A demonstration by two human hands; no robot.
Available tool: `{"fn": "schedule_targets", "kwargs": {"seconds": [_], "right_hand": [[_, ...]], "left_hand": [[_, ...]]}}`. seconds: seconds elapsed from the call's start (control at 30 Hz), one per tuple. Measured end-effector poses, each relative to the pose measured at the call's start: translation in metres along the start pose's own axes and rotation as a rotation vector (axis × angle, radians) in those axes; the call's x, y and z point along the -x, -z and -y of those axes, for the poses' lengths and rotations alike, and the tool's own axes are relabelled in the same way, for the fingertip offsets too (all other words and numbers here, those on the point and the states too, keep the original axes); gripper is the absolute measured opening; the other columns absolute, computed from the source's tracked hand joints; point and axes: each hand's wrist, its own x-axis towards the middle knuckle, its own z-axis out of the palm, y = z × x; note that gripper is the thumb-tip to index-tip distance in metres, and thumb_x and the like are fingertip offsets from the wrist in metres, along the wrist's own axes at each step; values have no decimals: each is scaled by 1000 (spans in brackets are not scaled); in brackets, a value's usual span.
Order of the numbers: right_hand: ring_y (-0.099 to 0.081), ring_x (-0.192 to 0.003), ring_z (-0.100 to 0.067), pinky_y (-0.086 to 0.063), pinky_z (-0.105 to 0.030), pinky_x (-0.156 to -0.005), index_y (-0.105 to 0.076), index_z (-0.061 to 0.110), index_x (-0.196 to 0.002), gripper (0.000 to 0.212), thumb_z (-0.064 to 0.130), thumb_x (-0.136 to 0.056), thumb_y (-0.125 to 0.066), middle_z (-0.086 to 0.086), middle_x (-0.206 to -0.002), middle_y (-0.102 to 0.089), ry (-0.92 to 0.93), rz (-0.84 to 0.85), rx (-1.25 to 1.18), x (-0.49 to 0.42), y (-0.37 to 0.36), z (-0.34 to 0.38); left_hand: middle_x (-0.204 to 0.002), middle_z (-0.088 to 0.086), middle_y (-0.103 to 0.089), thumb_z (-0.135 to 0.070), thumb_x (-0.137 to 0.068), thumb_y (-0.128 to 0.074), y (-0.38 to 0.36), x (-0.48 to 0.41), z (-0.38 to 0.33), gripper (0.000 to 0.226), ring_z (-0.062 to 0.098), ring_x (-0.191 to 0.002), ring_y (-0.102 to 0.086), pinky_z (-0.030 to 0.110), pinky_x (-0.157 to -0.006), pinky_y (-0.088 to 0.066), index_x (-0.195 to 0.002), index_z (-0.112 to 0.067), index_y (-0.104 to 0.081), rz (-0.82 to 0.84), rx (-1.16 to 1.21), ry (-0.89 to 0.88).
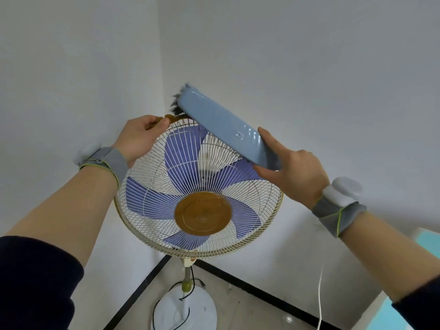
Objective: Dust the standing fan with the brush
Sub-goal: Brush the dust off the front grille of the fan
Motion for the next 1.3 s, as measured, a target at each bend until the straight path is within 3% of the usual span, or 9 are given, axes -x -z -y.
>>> {"fn": "schedule_targets", "kwargs": {"seconds": [0.17, 0.3, 0.53, 0.7, 0.83, 0.97, 1.07, 1.2, 1.3], "right_hand": [[-54, -53, -29, -43, -31, -56, -13, 40, -148, 79, 51, -84, -59, -11, -64, -64, 94, 2, 25, 24, -18, -2], [-53, -42, -25, -47, -30, -47, -22, 33, -148, 80, 48, -82, -65, -8, -58, -63, 137, -53, 7, 42, -37, 1], [-51, -41, -20, -42, -23, -43, -37, 26, -143, 76, 43, -78, -72, -2, -56, -61, 171, -116, 15, 54, -40, -3], [-50, -41, -20, -43, -23, -42, -31, 27, -144, 76, 44, -80, -69, -4, -56, -60, 190, -131, 29, 61, -44, -4], [-51, -43, -20, -48, -28, -41, -12, 38, -148, 71, 54, -87, -45, -3, -57, -58, 220, -134, 39, 64, -45, -5], [-49, -37, -17, -39, -22, -37, -19, 39, -146, 67, 51, -84, -42, 0, -50, -53, 319, -91, 70, 74, -46, -4], [-50, -37, -15, -40, -20, -38, -19, 38, -146, 71, 54, -81, -45, 2, -50, -56, 363, -52, 81, 75, -43, -7], [-60, -45, -26, -49, -28, -45, -29, 39, -143, 72, 54, -79, -59, -3, -58, -64, 215, -211, 1, 38, -14, -9], [-65, -63, -39, -53, -38, -59, -28, 38, -146, 78, 49, -80, -67, -16, -72, -69, -5, -258, -71, 12, 5, -15]], "left_hand": [[-112, 3, -65, -35, -96, -56, -5, 1, -3, 39, 13, -104, -58, 20, -85, -43, -123, -9, -62, -24, 31, -45], [-114, 5, -66, -34, -97, -55, -5, 0, -3, 38, 13, -101, -60, 21, -87, -43, -123, -8, -63, -10, 21, -44], [-115, 3, -66, -38, -95, -57, -7, 3, -7, 41, 13, -106, -58, 22, -91, -39, -123, -9, -63, 19, 20, -37], [-112, 0, -62, -39, -95, -56, -6, 6, -10, 41, 12, -106, -55, 23, -91, -36, -122, -9, -62, 15, 2, -39], [-113, 1, -62, -39, -95, -55, -4, 7, -9, 41, 13, -108, -54, 24, -91, -35, -122, -9, -63, 16, 0, -38], [-116, 1, -63, -42, -95, -55, -1, 6, -6, 43, 15, -110, -54, 26, -92, -36, -124, -10, -62, 7, 4, -22], [-115, 2, -64, -43, -95, -55, -1, 6, -6, 41, 17, -109, -56, 28, -93, -39, -121, -12, -63, 5, 9, -16], [-114, 10, -66, -33, -96, -56, -4, 3, -5, 28, 19, -100, -57, 31, -88, -42, -112, -12, -65, -1, -2, -34], [-111, 4, -64, -42, -95, -55, -3, 5, -6, 38, 19, -103, -56, 29, -90, -41, -119, -13, -64, -2, -23, -26]]}}
